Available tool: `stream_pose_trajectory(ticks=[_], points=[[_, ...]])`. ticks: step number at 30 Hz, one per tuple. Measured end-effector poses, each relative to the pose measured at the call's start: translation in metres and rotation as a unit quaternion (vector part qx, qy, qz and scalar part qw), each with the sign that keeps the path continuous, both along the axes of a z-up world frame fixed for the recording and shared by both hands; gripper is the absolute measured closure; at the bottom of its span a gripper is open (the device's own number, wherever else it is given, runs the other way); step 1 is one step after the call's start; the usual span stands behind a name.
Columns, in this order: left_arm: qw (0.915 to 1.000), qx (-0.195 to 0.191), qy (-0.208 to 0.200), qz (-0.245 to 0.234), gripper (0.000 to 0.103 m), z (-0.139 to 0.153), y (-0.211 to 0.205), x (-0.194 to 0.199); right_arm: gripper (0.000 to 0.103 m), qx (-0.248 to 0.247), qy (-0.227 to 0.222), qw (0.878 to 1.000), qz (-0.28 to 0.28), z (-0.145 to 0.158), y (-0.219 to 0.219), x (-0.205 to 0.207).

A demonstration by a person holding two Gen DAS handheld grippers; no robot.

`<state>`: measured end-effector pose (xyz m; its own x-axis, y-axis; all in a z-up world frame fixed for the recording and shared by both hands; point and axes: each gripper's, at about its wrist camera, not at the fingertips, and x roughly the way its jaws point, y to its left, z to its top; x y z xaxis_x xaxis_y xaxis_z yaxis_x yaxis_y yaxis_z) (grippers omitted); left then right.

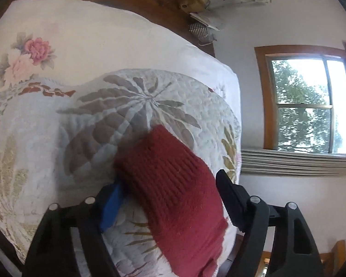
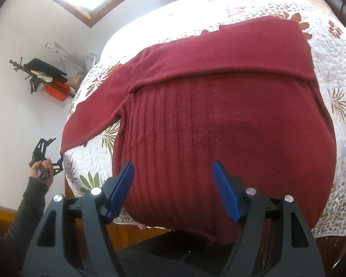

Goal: Fold small clothes
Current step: 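Fold the held sleeve across the sweater body with the left gripper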

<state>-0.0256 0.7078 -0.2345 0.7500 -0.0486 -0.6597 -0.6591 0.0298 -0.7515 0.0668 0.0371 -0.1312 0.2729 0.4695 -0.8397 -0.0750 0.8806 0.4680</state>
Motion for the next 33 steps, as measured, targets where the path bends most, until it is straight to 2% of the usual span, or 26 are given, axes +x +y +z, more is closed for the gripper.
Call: stream_pose_trajectory(ticks=[1,3,4,6,9,13,15,18,19,21,23,24,27,30,32,33], points=[[1.0000,0.001,0.006,0.003,0.039,0.000,0.000,0.001,0.032,0.000,-0.001,1.000,0.000,0.000,-0.001,0.000],[0.9994,0.003,0.026,0.021,0.085,-0.001,0.001,-0.004,0.032,0.000,-0.005,1.000,-0.003,0.002,-0.002,-0.001],[0.9992,0.002,0.027,0.030,0.093,-0.001,0.002,-0.007,0.032,0.001,-0.006,1.000,-0.005,0.002,-0.003,-0.002],[0.9989,0.018,0.024,0.037,0.094,0.005,0.001,-0.011,0.032,0.003,-0.005,1.000,-0.013,0.002,-0.009,-0.003],[0.9977,0.059,0.025,0.021,0.094,0.021,-0.005,-0.004,0.032,0.007,0.000,1.000,-0.027,-0.001,-0.017,-0.005],[0.9936,0.107,-0.027,-0.024,0.095,0.069,-0.025,0.022,0.032,0.006,0.001,0.999,-0.041,-0.003,-0.029,-0.005],[0.9860,0.144,-0.055,-0.064,0.095,0.102,-0.045,0.043,0.032,0.002,0.008,0.999,-0.046,-0.006,-0.034,-0.004],[0.9660,0.200,-0.093,-0.135,0.094,0.150,-0.090,0.080,0.032,0.005,0.011,0.998,-0.056,-0.008,-0.040,-0.001],[0.9561,0.218,-0.105,-0.165,0.094,0.165,-0.113,0.095,0.032,0.006,0.010,0.998,-0.060,-0.008,-0.043,-0.001],[0.9413,0.236,-0.120,-0.210,0.094,0.181,-0.149,0.118,0.032,0.010,0.008,0.998,-0.068,-0.007,-0.049,0.000],[0.9209,0.258,-0.127,-0.263,0.094,0.189,-0.196,0.144,0.032,0.014,0.008,0.997,-0.077,-0.006,-0.056,0.000],[0.9094,0.267,-0.129,-0.292,0.094,0.189,-0.225,0.159,0.032,0.017,0.008,0.996,-0.082,-0.007,-0.061,0.000],[0.8899,0.265,-0.129,-0.348,0.094,0.177,-0.283,0.187,0.032,0.017,0.007,0.995,-0.095,-0.006,-0.075,-0.003],[0.8701,0.255,-0.119,-0.405,0.094,0.148,-0.346,0.213,0.032,0.017,0.007,0.994,-0.110,-0.006,-0.091,-0.006],[0.8514,0.259,-0.098,-0.446,0.094,0.121,-0.390,0.228,0.031,0.018,0.010,0.993,-0.117,-0.009,-0.100,-0.005],[0.8458,0.252,-0.085,-0.462,0.094,0.105,-0.407,0.234,0.030,0.016,0.014,0.993,-0.118,-0.010,-0.105,-0.004]])
